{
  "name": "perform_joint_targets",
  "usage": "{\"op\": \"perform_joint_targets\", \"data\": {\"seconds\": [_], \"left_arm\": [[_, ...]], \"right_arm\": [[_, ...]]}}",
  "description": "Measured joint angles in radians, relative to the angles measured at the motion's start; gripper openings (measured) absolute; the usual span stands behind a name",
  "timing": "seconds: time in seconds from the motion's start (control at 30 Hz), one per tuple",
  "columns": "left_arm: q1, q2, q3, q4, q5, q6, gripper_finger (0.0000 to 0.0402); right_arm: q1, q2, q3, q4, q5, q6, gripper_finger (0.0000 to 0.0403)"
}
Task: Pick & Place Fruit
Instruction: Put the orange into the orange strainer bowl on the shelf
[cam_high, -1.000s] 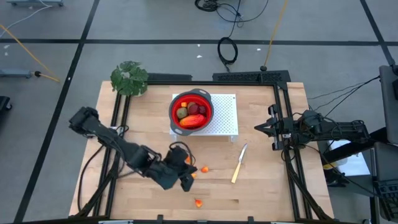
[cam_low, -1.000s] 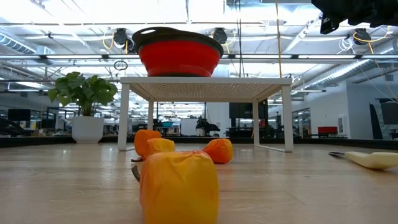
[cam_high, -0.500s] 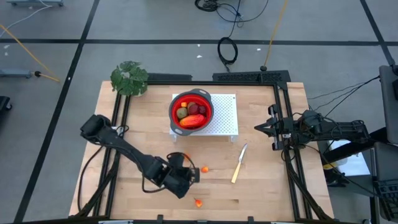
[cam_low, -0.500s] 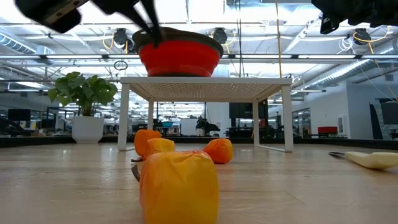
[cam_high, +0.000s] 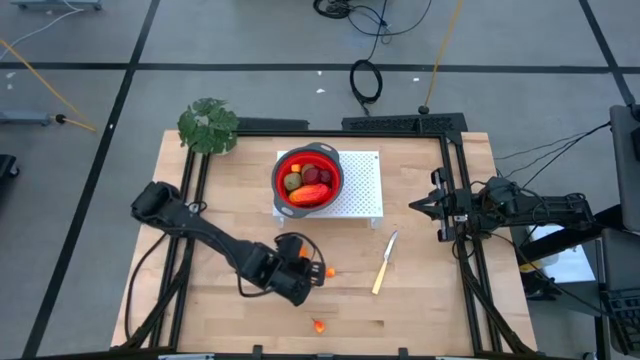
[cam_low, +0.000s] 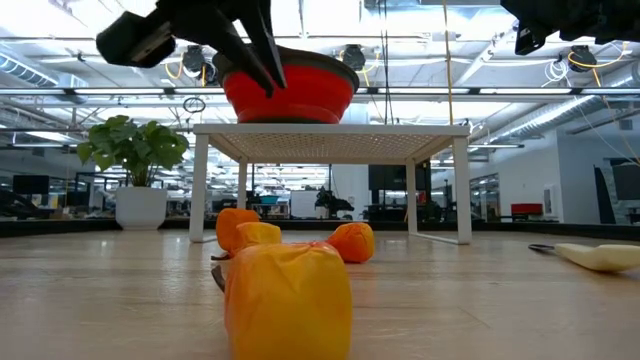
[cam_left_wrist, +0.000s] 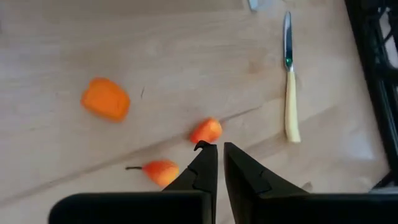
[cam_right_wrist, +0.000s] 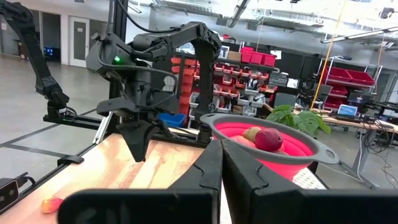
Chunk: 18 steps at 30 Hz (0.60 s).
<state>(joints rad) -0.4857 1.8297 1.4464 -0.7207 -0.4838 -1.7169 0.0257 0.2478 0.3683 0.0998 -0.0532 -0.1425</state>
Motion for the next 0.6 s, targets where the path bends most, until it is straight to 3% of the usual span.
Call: {"op": "perform_joint_targets", "data": {"seconds": [0.1,0.23,0.47,0.6], "left_arm": [[0.009,0.000,0.000,0.035,0.057,-0.022,0.0026],[0.023,0.000,0.000,0.037,0.171,-0.170,0.0026],[0.006,0.009,0.002,0.040,0.096,-0.463,0.0024],[-0.004,0.041,0.033,0.013,0.061,-0.577,0.0004]], "right_arm": [[0.000,0.000,0.000,0.000,0.000,0.001,0.0000],[0.000,0.000,0.000,0.000,0.000,0.000,0.0000],[0.000,0.000,0.000,0.000,0.000,-0.017,0.0000],[0.000,-0.001,0.000,0.001,0.000,-0.022,0.0000]]}}
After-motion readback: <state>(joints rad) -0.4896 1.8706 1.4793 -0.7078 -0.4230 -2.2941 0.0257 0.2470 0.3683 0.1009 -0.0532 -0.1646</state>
